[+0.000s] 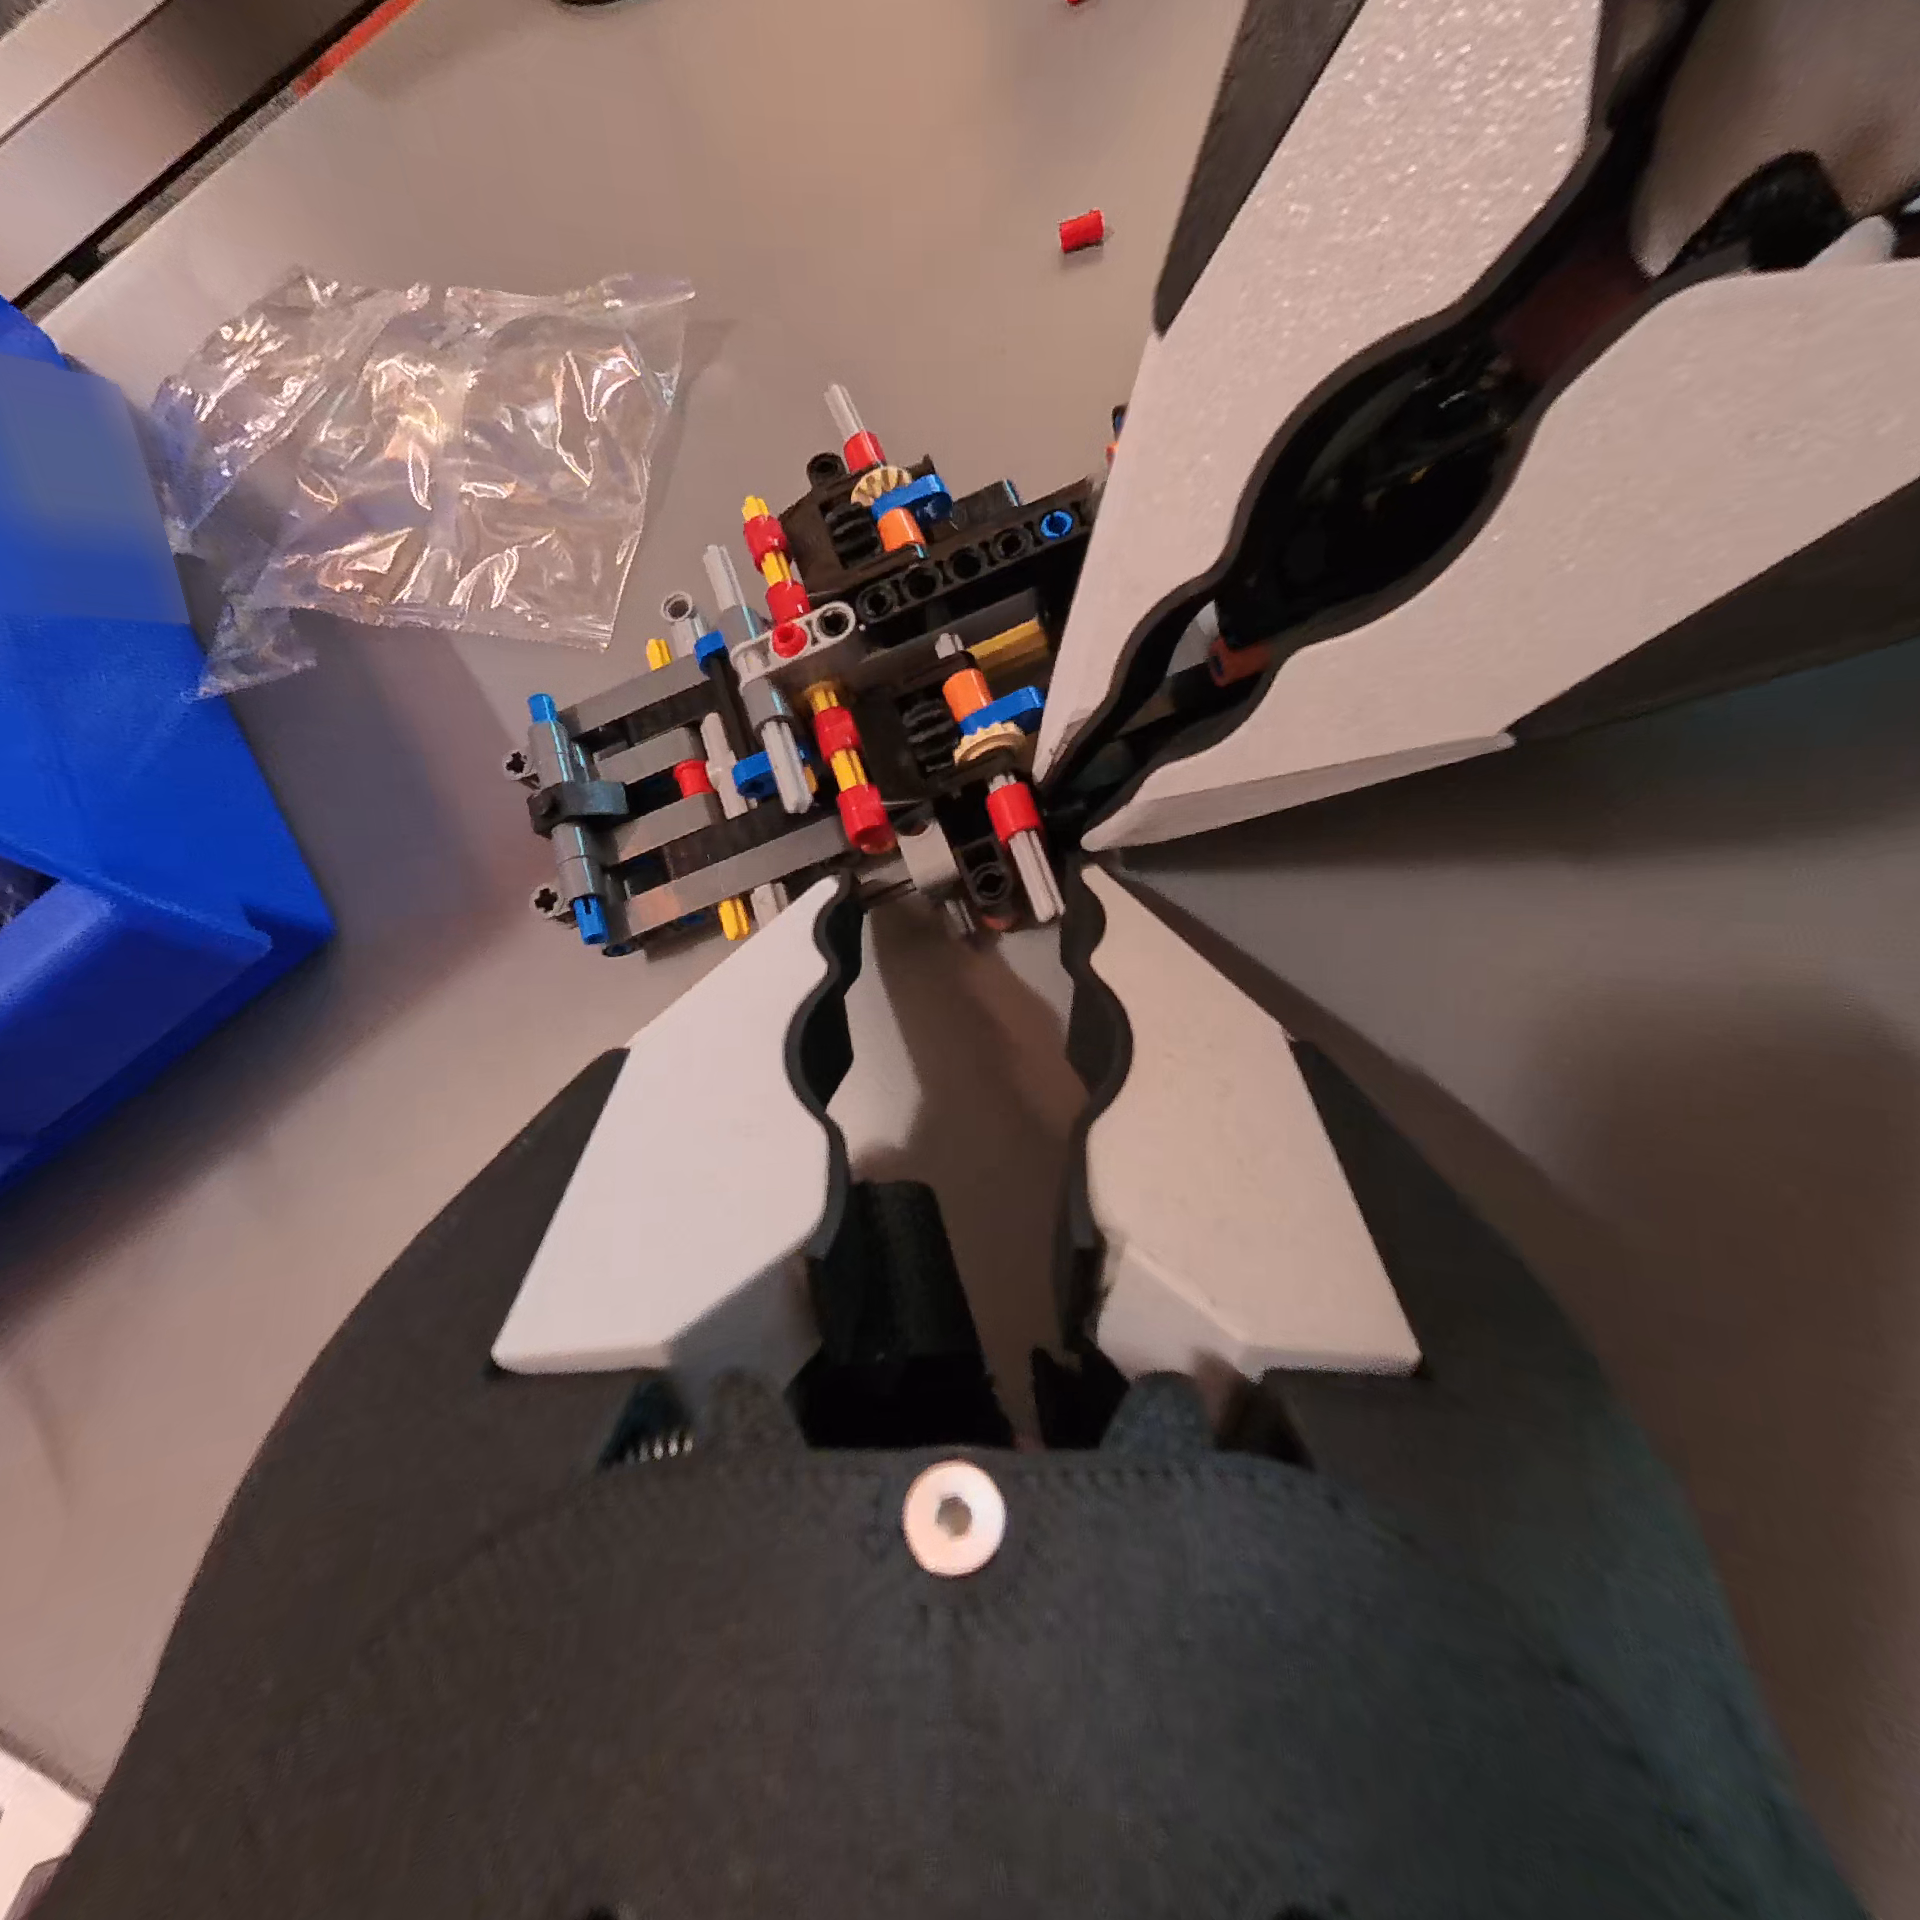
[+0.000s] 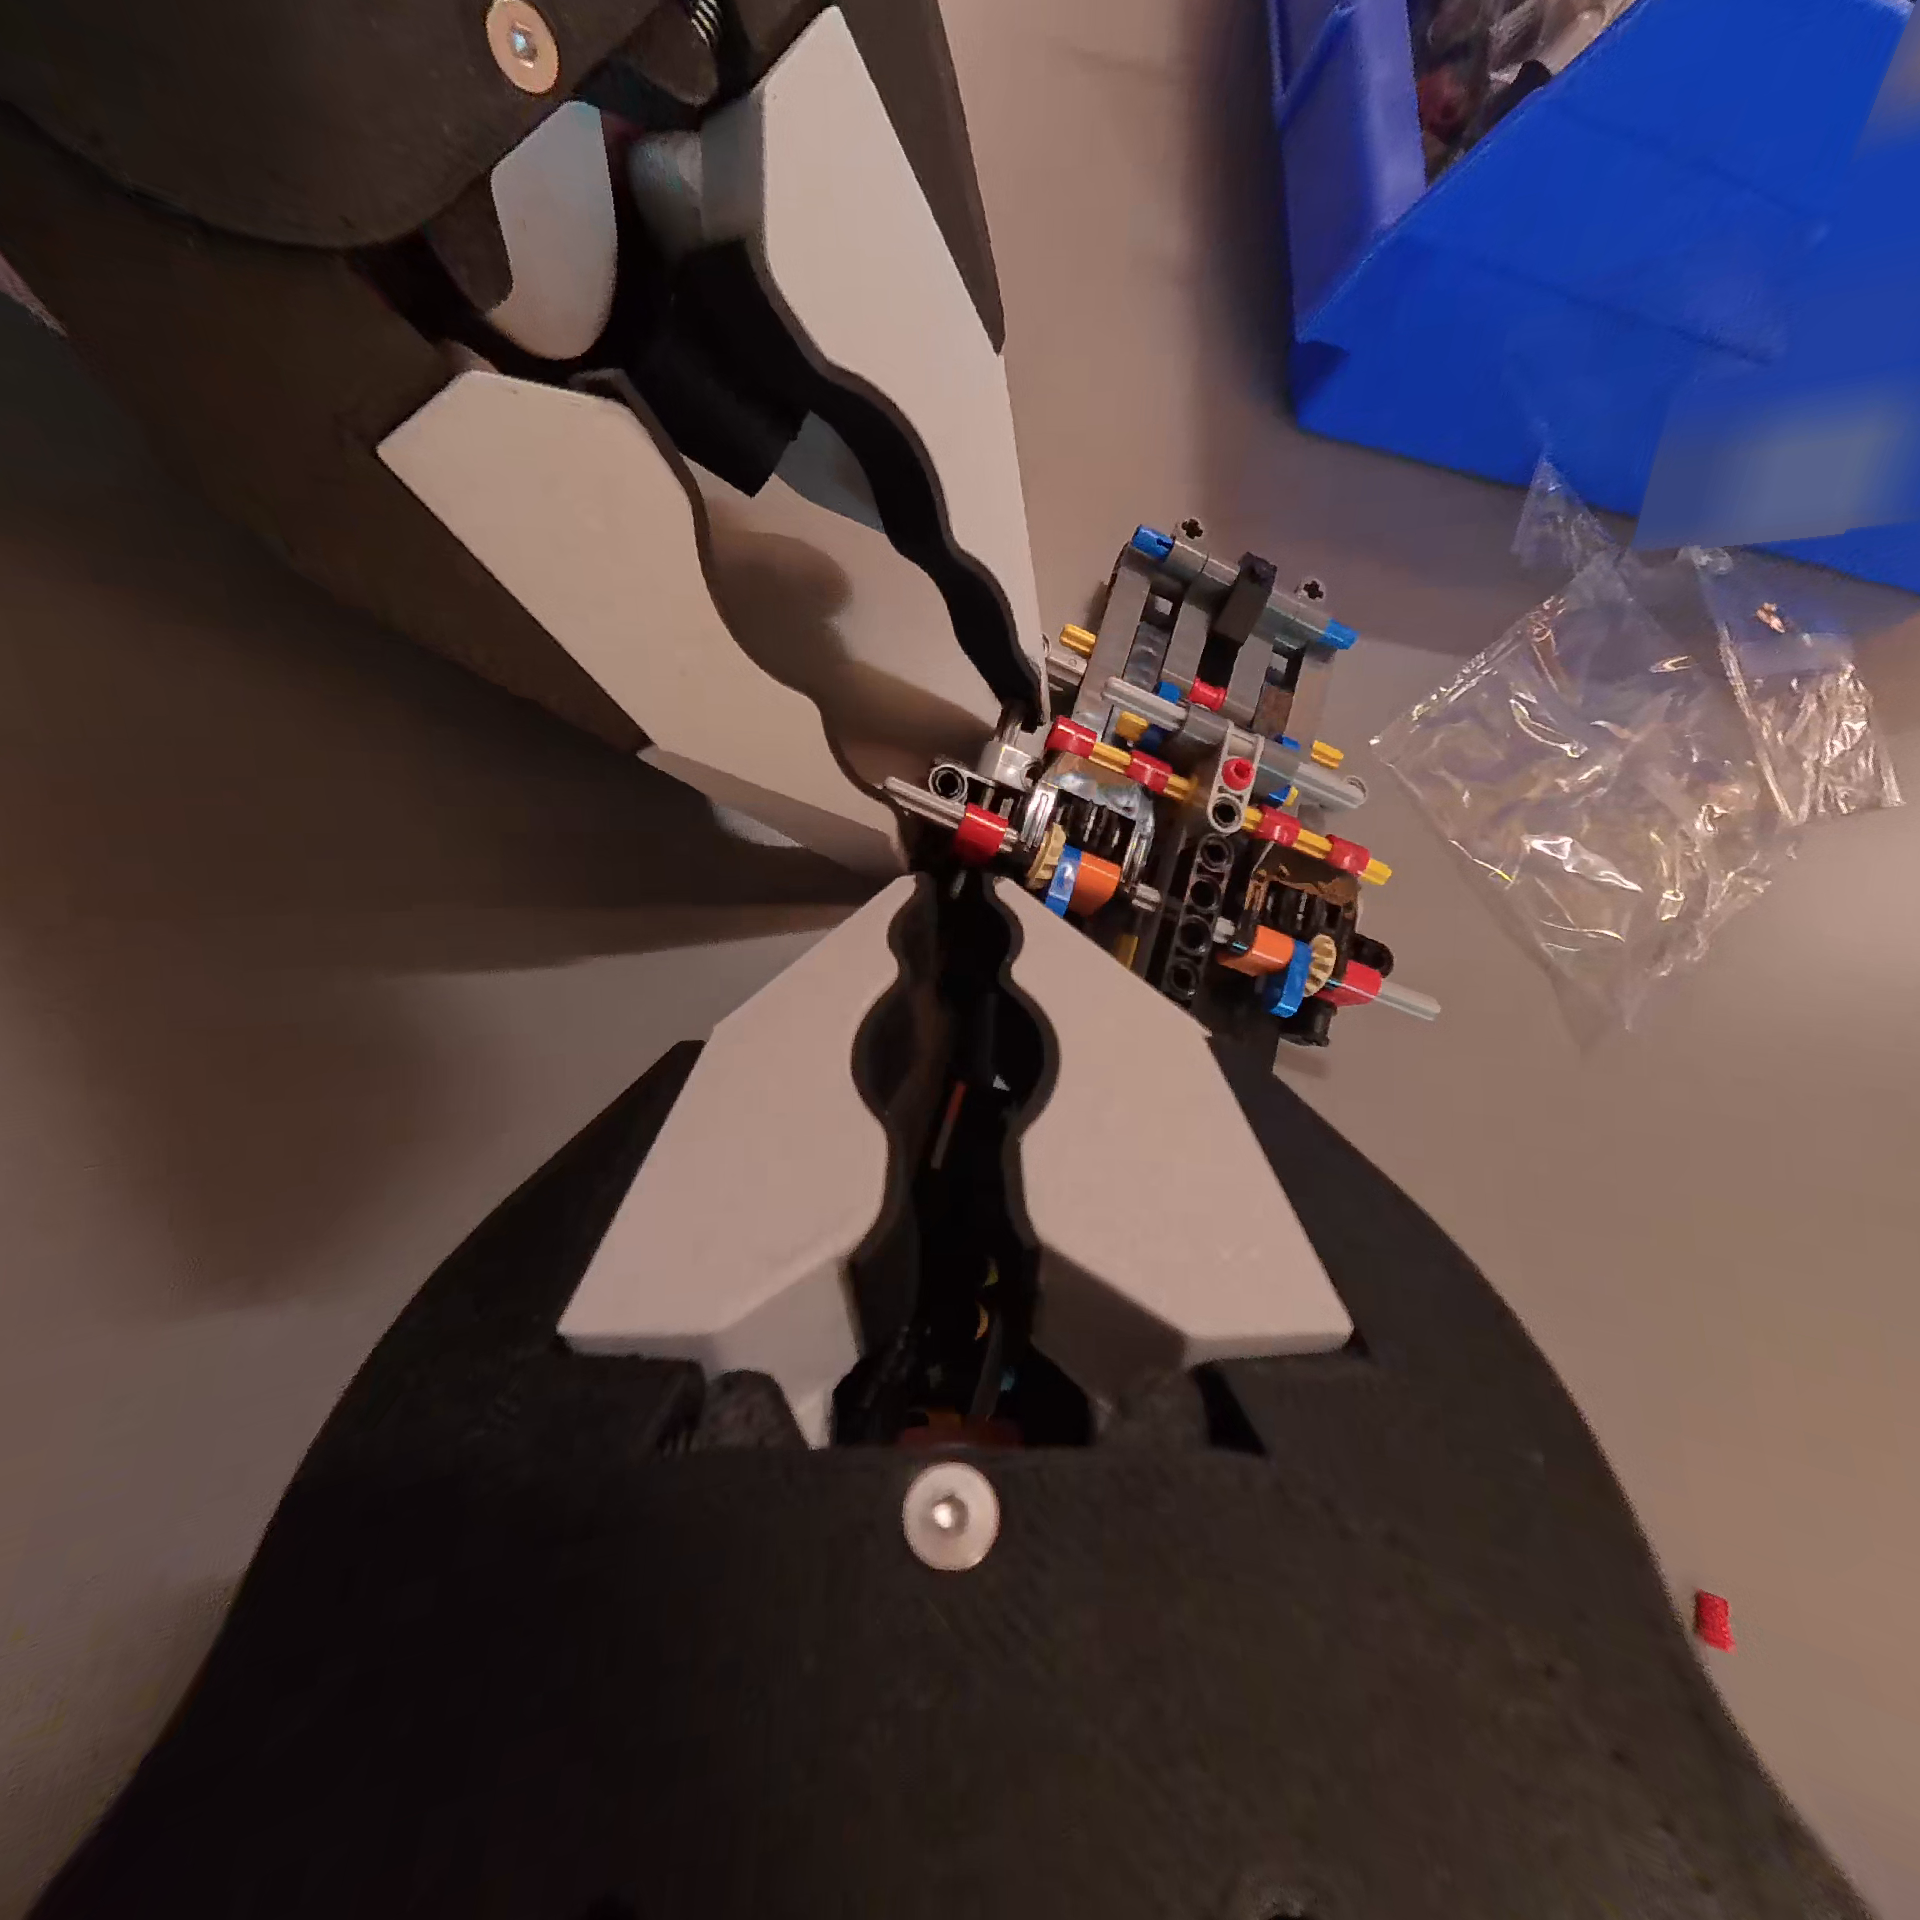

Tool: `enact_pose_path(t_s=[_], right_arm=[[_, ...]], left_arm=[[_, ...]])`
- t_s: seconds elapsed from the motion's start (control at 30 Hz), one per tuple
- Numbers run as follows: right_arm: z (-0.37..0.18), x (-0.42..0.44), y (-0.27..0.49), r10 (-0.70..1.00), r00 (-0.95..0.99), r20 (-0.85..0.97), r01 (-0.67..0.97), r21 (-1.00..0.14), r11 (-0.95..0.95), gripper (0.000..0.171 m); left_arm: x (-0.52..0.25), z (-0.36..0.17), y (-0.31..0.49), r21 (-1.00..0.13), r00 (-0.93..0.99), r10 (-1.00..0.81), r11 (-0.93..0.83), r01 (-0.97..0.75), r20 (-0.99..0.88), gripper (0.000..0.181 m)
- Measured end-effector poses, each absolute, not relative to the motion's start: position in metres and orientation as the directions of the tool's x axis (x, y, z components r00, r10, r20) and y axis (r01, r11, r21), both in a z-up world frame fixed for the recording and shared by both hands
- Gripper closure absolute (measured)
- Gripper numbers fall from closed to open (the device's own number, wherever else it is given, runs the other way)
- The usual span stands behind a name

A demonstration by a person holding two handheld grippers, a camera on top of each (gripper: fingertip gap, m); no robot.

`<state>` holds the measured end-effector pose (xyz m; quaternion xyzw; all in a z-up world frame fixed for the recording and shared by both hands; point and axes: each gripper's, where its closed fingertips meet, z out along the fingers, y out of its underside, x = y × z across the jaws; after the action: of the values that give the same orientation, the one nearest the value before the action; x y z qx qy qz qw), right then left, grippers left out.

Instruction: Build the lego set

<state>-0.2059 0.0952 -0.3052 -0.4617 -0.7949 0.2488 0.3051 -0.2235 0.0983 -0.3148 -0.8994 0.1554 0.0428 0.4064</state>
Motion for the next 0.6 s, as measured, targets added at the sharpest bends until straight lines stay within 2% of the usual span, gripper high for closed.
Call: enact_pose_path(t_s=[0.6], right_arm=[[-0.3042, -0.2057, 0.0941, 0.888, -0.394, 0.237, 0.581, -0.684, 0.440, 0.168]], left_arm=[[-0.2239, -0.3132, 0.0977, -0.694, 0.907, -0.258, -0.585, -0.420, -0.332, 0.146]])
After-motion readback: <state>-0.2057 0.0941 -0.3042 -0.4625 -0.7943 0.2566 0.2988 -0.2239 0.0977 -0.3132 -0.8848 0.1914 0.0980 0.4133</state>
